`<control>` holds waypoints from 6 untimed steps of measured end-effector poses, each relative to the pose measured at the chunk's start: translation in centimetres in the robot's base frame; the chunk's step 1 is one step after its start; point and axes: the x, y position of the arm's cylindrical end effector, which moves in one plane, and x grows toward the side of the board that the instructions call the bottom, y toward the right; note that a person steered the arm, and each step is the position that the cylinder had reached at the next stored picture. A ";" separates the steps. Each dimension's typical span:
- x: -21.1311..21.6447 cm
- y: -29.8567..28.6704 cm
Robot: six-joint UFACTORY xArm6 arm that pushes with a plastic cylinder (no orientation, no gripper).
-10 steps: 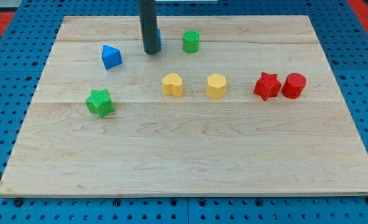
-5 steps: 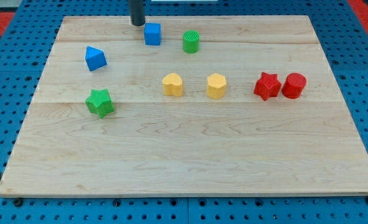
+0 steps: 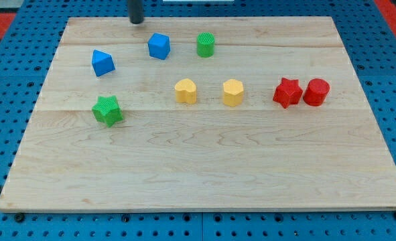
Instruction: Adjust the blue blocks with the green circle in a horizontal line
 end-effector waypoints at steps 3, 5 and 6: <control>17.6 4.0; 17.4 -4.9; 17.5 -9.8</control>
